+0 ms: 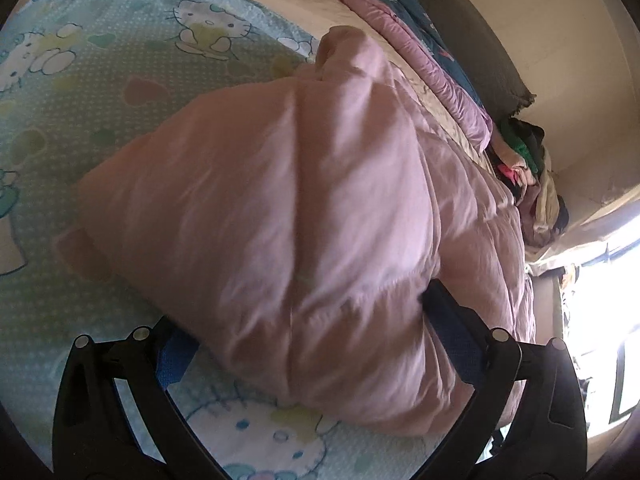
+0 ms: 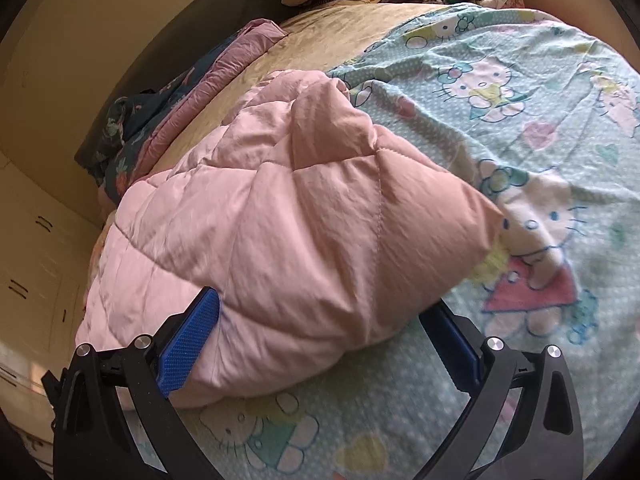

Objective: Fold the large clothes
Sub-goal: 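Grasp the pink bundle's end with the left and right tools, then lift the held bundle end and fold it over the rest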

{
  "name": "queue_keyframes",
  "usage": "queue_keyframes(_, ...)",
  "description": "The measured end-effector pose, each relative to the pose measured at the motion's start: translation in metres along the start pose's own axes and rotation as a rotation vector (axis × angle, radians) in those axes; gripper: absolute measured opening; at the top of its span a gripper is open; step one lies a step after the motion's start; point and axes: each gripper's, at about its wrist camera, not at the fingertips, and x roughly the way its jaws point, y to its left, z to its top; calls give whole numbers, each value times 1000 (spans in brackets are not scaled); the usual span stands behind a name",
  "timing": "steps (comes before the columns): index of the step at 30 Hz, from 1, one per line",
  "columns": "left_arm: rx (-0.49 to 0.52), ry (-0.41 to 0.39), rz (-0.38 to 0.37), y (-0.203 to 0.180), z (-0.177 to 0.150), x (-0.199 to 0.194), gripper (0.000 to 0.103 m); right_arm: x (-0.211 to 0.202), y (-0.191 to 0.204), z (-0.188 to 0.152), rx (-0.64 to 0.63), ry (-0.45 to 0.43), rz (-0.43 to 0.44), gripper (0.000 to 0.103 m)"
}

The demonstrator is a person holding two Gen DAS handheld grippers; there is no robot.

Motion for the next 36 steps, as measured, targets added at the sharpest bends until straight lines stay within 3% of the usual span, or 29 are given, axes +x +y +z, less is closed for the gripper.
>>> queue_keyframes(14,-5,-61,-4,-4,5,17,95,39,-13,11,39,-8,125,99)
queue_keyframes(16,1,-68,-3,-4,5,17,94,41,-12,12,31,-15,134,97)
queue_keyframes(18,8,-75,-3,-5,4,15,92,41,-12,13,27,-13,157,84)
queue_keyframes(24,87,-115,2,-23,5,5,64,29,2,12,-47,-45,183,55)
queue_keyframes(26,119,-133,5,-30,5,0,51,24,9,12,-87,-58,168,50)
queue_keyframes(29,172,-156,16,-45,4,-4,41,18,22,12,-150,-73,142,43)
queue_keyframes(36,255,-194,35,-66,5,-16,33,0,55,7,-308,-106,70,35)
